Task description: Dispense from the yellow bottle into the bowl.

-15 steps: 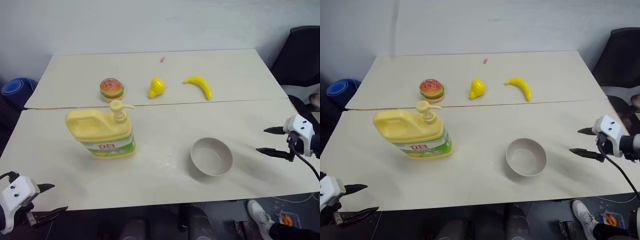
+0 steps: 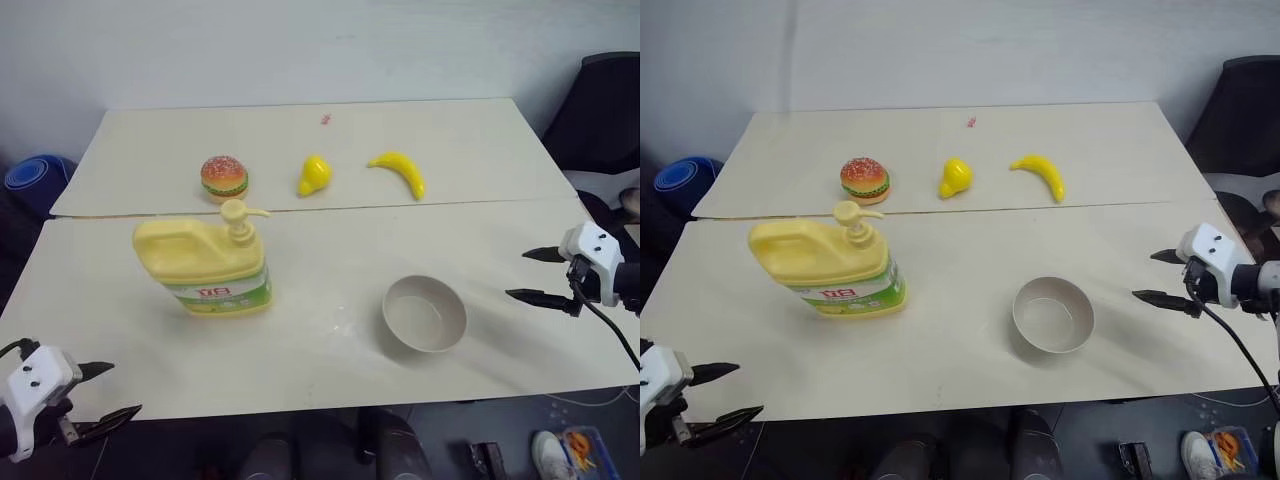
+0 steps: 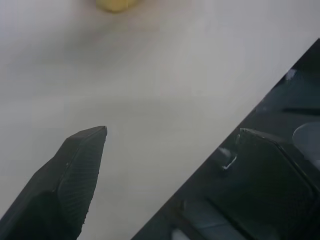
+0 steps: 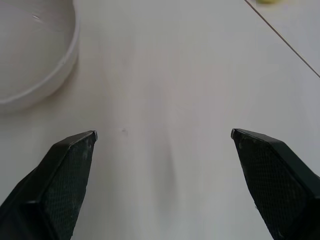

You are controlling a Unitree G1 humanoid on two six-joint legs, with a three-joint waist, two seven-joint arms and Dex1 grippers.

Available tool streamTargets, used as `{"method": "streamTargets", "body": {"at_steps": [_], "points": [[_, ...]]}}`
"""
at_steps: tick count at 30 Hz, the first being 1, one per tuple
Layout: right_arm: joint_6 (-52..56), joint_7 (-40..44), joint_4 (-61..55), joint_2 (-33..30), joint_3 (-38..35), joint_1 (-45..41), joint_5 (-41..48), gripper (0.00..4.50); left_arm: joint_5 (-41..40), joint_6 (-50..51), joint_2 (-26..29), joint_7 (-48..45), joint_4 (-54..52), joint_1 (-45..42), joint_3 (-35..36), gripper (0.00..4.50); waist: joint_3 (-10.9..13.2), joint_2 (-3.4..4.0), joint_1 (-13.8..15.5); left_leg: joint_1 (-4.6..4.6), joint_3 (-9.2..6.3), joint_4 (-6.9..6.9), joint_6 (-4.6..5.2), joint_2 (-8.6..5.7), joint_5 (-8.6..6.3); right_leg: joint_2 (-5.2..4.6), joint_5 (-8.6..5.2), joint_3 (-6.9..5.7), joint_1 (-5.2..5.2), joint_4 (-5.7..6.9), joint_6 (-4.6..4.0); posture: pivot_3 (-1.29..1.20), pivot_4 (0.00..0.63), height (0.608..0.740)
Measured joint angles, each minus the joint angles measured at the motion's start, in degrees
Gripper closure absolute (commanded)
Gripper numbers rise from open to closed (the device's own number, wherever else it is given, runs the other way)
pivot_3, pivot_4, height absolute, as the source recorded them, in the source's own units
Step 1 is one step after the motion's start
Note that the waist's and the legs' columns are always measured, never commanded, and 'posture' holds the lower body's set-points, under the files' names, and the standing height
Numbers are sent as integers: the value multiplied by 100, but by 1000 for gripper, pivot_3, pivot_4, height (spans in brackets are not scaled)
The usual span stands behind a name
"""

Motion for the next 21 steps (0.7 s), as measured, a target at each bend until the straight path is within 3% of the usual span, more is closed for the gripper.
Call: {"method": "streamTargets", "body": {"at_steps": [5, 10, 16, 19, 21], "points": [[901, 81, -1328, -4, -190, 346, 550, 20, -792, 726, 445, -353, -726, -180, 225, 0, 0, 0, -1, 0, -2, 4, -3, 4, -1, 2, 0, 0, 0, 4, 0, 0, 150, 740], [1908, -39, -3350, -38, -484, 1053, 1228, 20, -1584, 1298, 1228, -901, -1497, -524, 575, 0, 0, 1, 22, -1, -4, 5, -6, -3, -3, 6, -1, 2, 0, 6, -1, 0, 150, 740], [2631, -279, -5495, -38, -465, 2100, 1734, 20, -2592, 1762, 2159, -748, -1751, -2168, 114, 0, 0, 0, 65, 6, -6, 6, -9, -9, -4, 11, -1, 16, 3, 9, -1, 0, 150, 740], [2766, -624, -6001, 121, -399, 2441, 1766, 624, -2672, 1690, 2370, -652, -1739, -2895, -658, 0, -1, 0, 42, 8, 3, 3, -10, -12, -4, 14, -1, 19, 2, 11, -1, 0, 150, 740], [2787, -749, -6259, 161, -318, 2736, 1781, 1327, -2670, 1623, 2413, -663, -1693, -3249, -1116, 0, 0, -1, 27, 9, 4, -2, -13, -10, -4, 21, -2, 17, 1, 9, -3, 0, 150, 740]]}}
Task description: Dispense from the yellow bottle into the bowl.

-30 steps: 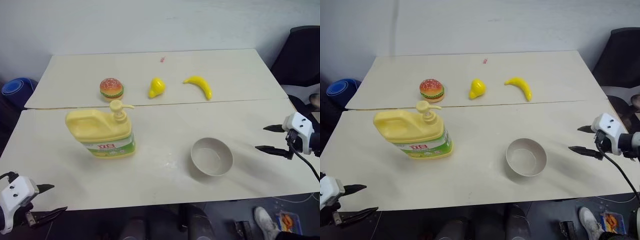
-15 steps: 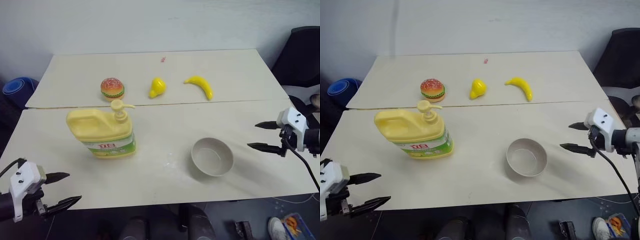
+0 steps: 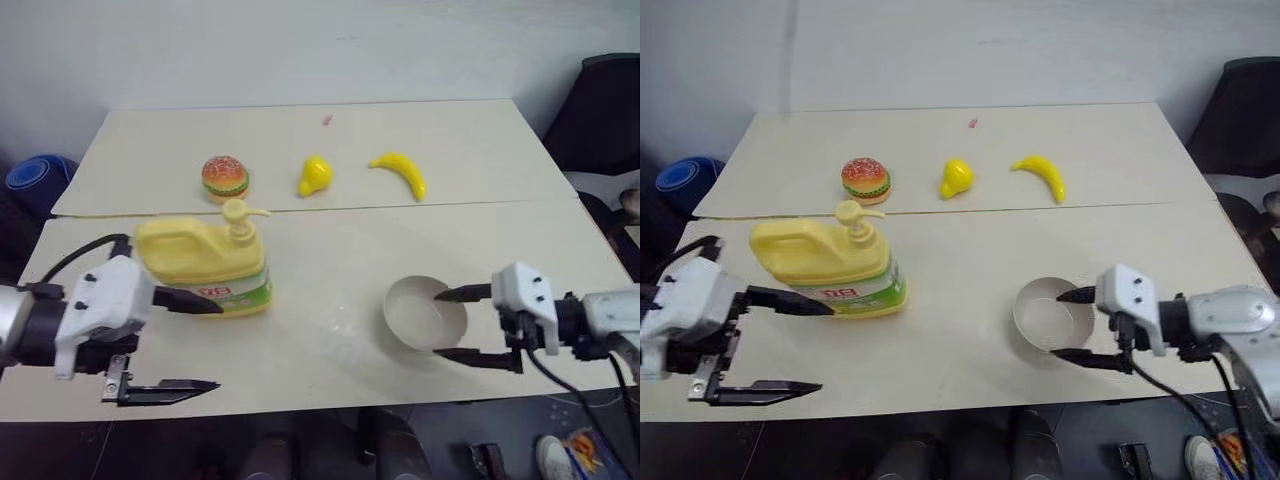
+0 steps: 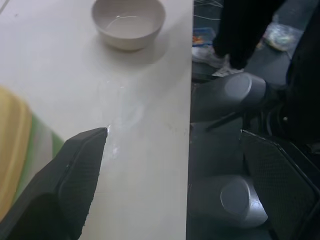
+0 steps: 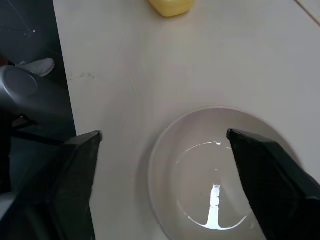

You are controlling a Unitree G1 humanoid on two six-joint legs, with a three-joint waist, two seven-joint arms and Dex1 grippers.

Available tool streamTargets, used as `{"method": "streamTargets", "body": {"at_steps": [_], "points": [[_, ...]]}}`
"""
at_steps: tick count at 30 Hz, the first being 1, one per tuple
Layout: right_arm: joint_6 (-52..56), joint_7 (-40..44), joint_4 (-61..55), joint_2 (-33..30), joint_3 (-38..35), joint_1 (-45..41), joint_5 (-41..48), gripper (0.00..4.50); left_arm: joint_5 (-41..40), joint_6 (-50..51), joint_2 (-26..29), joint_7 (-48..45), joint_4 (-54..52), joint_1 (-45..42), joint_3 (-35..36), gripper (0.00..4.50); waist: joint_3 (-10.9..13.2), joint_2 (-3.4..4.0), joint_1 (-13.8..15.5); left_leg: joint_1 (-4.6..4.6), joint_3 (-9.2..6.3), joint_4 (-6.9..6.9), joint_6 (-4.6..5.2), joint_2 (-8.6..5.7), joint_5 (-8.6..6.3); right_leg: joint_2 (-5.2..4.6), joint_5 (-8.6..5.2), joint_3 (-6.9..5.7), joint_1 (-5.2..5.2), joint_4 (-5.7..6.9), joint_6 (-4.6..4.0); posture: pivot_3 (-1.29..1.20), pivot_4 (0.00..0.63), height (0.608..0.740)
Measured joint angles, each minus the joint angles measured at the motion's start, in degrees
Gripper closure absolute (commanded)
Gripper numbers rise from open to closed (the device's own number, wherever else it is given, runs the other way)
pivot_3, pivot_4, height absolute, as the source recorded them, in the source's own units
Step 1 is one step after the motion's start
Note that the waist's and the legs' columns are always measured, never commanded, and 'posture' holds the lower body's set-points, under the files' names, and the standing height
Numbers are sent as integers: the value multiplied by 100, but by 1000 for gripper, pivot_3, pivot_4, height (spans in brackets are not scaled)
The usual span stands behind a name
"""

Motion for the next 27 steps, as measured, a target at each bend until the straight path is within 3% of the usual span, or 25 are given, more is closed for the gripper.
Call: {"method": "streamTargets", "body": {"at_steps": [2, 8, 15, 18, 23, 27], "points": [[-43, -276, -212, 112, 208, 126, -210, 2003, 22, -63, 2, -9, 78, -391, -434, 0, -1, -3, -17, 1, 1, 1, -3, 1, 1, 3, 0, 1, 0, 1, 0, 0, 150, 740], [-197, -1159, -331, 301, 833, 325, -1120, 2003, 399, -402, -53, -186, 450, -1255, -1602, 0, -2, -6, -23, 6, 8, 1, -7, -2, 2, 6, 0, 7, 0, 4, -1, 0, 150, 740], [-430, -1564, -276, 508, 1312, 385, -1669, 2003, 745, -627, -189, -314, 598, -1628, -2075, 0, -3, -10, -21, 5, 8, 3, -6, -1, 3, 8, 0, 8, 1, 3, 0, 0, 150, 740], [-495, -1638, -116, 558, 1442, 365, -1782, 2583, 928, -759, -235, -345, 671, -1631, -2143, 0, -4, -11, -21, 5, 9, 3, -6, -1, 3, 9, 0, 8, 1, 3, 0, 0, 150, 740], [-713, -1693, 158, 668, 1583, 310, -1956, 4387, 1258, -1003, -341, -358, 699, -1633, -2271, 0, -5, -14, -20, 4, 8, 3, -5, 0, 3, 10, 0, 8, 1, 3, 0, 0, 150, 740], [-905, -1827, 317, 825, 1698, 160, -2138, 4451, 1265, -987, -384, -356, 695, -1752, -2288, 0, -9, -21, -23, 5, 8, 5, -6, 2, 4, 11, 0, 9, 2, 6, 0, 0, 150, 740]]}}
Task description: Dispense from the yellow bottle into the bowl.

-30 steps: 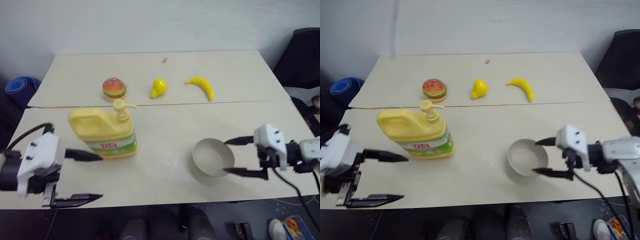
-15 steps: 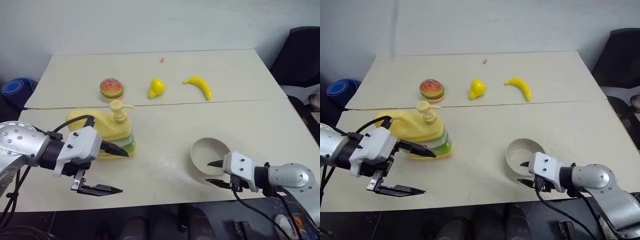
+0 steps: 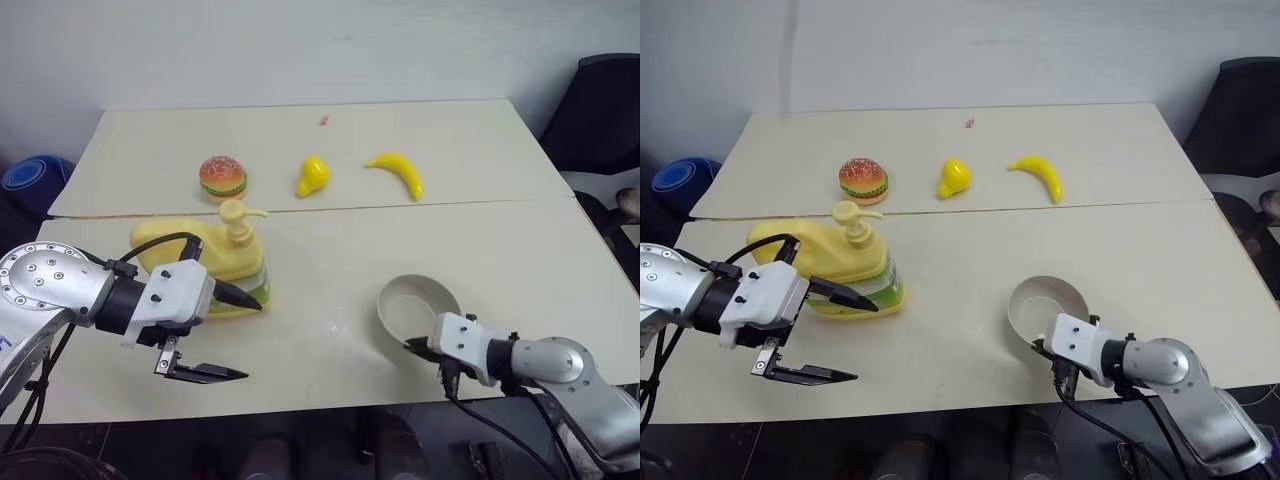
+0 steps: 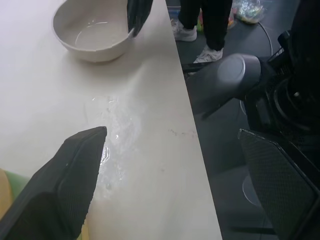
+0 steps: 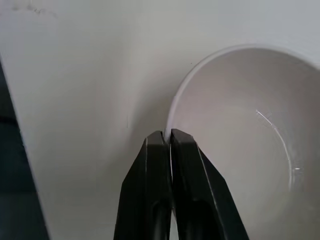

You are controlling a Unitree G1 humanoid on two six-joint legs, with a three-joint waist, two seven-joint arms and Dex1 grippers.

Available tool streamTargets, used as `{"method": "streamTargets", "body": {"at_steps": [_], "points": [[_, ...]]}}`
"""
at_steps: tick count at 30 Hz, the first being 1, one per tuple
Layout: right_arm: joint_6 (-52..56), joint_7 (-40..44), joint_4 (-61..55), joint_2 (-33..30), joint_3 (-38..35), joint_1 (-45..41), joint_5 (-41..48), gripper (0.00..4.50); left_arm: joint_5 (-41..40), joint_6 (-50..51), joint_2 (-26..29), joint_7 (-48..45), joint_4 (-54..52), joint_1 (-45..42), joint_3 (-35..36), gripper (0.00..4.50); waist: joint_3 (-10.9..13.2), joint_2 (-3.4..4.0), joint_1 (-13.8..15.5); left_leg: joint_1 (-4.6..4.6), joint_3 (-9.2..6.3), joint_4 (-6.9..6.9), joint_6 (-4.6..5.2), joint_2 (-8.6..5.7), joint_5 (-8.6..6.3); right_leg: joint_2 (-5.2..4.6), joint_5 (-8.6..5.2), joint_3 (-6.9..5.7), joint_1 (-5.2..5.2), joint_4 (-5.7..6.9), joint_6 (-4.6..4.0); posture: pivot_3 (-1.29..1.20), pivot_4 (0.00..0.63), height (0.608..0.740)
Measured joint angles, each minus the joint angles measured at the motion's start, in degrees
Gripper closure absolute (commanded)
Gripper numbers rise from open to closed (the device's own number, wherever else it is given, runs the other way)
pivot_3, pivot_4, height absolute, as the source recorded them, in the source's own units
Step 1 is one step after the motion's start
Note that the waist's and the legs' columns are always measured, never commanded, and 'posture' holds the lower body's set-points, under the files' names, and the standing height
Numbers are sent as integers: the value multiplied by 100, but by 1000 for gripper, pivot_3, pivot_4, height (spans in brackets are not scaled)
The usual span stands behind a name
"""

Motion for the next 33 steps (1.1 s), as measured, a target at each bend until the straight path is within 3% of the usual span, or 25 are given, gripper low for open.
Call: {"method": "streamTargets", "body": {"at_steps": [9, 15, 20, 23, 26, 33], "points": [[-192, -36, 172, 142, 177, -173, -226, 4451, 15, 16, -24, 6, 65, -133, 0, 0, -2, -4, 0, 1, 0, 2, 0, 0, 0, 1, 0, 1, 1, 2, 0, 0, 150, 740], [-24, -28, 361, 197, 322, -365, -284, 2772, 89, 0, -40, 20, 178, -213, -33, 0, -2, -4, 5, -1, -1, 2, 1, 1, 0, 1, 0, 0, 1, 1, 0, 0, 150, 740], [-49, -22, 414, 220, 427, -432, -359, 2772, 158, -8, -154, 26, 187, -281, -110, 0, -2, -4, 9, -2, -1, 2, 1, 0, 0, 1, 0, -1, 1, 0, 0, 0, 150, 740], [-108, -34, 461, 251, 426, -434, -366, 3361, 221, -12, -159, 24, 196, -298, -128, 0, -2, -4, 3, -2, -1, 2, 1, 0, 0, 1, 0, -1, 1, 0, 0, 0, 150, 740], [-196, -38, 488, 295, 426, -437, -394, 4404, 238, -12, -177, 25, 212, -321, -129, 0, -2, -4, 7, -2, -1, 3, 1, 0, 0, 1, 0, -1, 1, 0, 0, 0, 150, 740], [-609, -40, 661, 355, 425, -523, -509, 4460, 206, 66, -306, 130, 226, -591, -148, 0, -4, -8, 2, -1, -1, 4, 1, 1, 0, 1, 0, 0, 1, 1, 0, 0, 150, 740]]}}
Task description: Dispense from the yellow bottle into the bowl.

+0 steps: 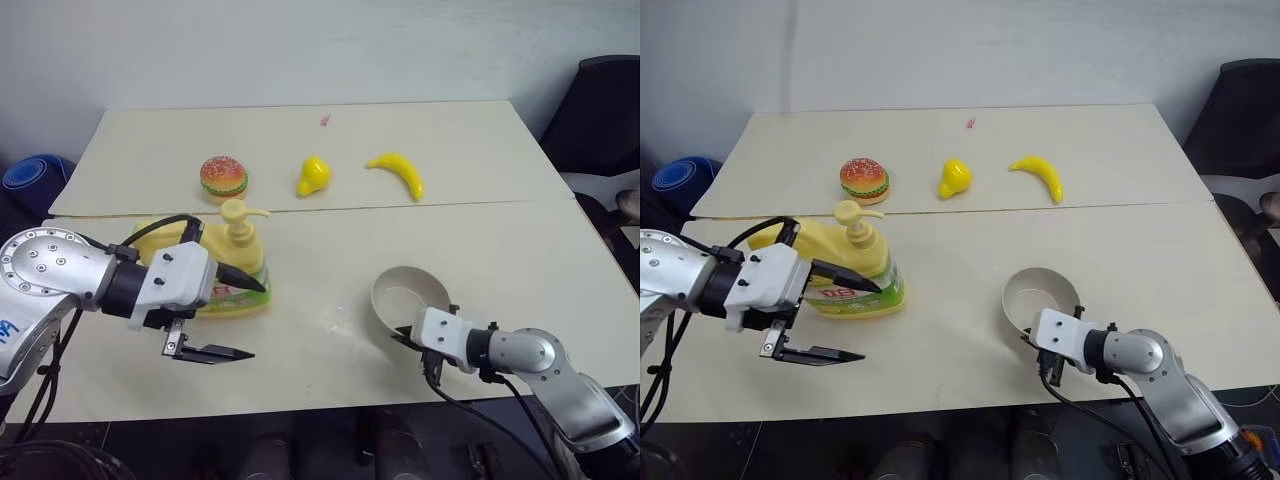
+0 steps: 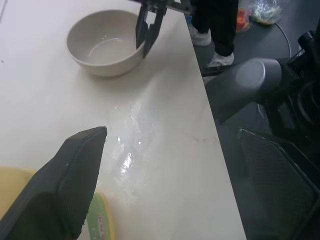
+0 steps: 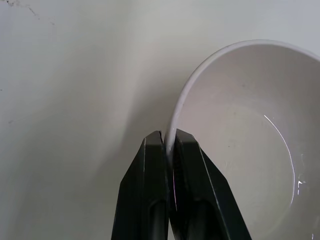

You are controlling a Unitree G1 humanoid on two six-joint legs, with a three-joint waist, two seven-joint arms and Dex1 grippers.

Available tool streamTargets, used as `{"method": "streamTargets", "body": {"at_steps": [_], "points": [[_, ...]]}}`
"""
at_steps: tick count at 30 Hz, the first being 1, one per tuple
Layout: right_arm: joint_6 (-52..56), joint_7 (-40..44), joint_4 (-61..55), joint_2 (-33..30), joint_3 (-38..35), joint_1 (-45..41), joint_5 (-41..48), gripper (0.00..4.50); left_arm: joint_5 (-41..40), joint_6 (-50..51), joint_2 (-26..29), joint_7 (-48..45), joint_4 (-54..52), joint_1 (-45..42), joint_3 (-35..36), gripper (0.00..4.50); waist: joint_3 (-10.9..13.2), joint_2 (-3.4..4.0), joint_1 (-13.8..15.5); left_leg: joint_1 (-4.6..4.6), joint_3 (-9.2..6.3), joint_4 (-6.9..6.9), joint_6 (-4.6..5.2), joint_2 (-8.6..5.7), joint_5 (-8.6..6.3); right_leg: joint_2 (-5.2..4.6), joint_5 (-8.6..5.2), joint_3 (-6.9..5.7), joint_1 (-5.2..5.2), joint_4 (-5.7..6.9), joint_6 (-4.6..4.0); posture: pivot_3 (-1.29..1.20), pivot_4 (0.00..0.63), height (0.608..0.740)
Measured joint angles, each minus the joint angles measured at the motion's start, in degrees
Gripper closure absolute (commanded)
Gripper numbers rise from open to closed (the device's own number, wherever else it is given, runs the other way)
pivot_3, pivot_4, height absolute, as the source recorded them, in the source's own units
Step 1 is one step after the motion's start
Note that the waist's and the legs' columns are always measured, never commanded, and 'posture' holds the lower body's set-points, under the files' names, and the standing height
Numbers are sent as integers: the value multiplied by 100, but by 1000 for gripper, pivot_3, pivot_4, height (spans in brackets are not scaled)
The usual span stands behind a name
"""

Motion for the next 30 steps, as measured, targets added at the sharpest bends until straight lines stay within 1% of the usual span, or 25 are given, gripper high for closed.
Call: {"method": "streamTargets", "body": {"at_steps": [4, 6, 9, 11, 13, 14, 17, 21, 22, 26, 30], "points": [[-72, 154, 86, 11, 6, -195, -17, 4460, -171, 235, -103, 133, 16, -301, 4, 0, 1, 0, 0, 2, 0, 3, 0, 0, 0, 0, 0, 0, -1, 2, 0, 0, 150, 740], [-39, 463, 82, -28, 55, -555, 58, 4460, -531, 548, -106, 198, 137, -741, 75, 0, 6, -6, -2, 3, -4, 12, 0, 1, 1, 0, 1, -2, -4, 5, 1, 0, 150, 740], [223, 896, -17, -18, 124, -1559, 350, 4500, -1106, 1054, -58, 386, 642, -1854, 449, 552, 10, -11, -17, 13, -8, 18, -1, 1, 1, 0, 2, -2, -6, 13, 0, 0, 150, 740], [610, 1133, 18, 109, 209, -2299, 568, 4500, -1323, 1269, 130, 360, 929, -2292, 646, 1171, 9, -9, -39, 34, -3, 3, -2, 1, 2, 1, 0, 0, -5, 15, -3, 0, 150, 740], [919, 1359, 89, 207, 302, -2949, 732, 4500, -1358, 1362, 294, 257, 1131, -2476, 683, 1870, 10, -6, -52, 42, -2, -10, -3, 0, 2, 1, -4, -3, -6, 13, -6, 0, 150, 740], [992, 1469, 141, 222, 355, -3193, 769, 4500, -1335, 1363, 344, 198, 1216, -2477, 683, 2143, 10, -6, -51, 43, -2, -12, -4, 1, 3, 1, -5, -8, -6, 13, -8, 0, 150, 740], [1015, 1841, 567, 324, 745, -3858, 729, 4500, -1076, 1167, 444, 3, 1535, -2384, 628, 3164, 12, -11, -20, 33, -3, -1, -3, -2, 2, 1, -6, -10, -6, 11, -8, 0, 150, 740], [975, 2184, 1198, 603, 1140, -4789, 619, 4500, -733, 857, 477, -140, 1803, -2209, 591, 4414, 15, -15, -36, 30, -2, 3, -4, -1, 2, 1, -5, -9, -10, 15, -7, 0, 150, 740], [937, 2351, 1471, 693, 1257, -5147, 565, 4500, -629, 776, 459, -142, 1818, -2170, 564, 4490, 15, -15, -42, 28, -3, 3, -4, -1, 3, 1, -5, -10, -13, 16, -7, 0, 150, 740], [803, 2973, 2029, 873, 1518, -5947, 503, 4500, -334, 523, 400, -138, 1812, -2061, 431, 4490, 15, -14, -54, 1, -7, 7, -4, -1, 3, 1, -5, -15, -33, 15, -7, 0, 150, 740], [518, 3431, 2346, 992, 1733, -6299, 419, 4500, -158, 355, 359, -166, 1818, -1978, 366, 4490, 15, -15, -112, -31, -7, 19, -4, -2, 3, 0, -5, -19, -61, 24, -6, 0, 150, 740]]}}
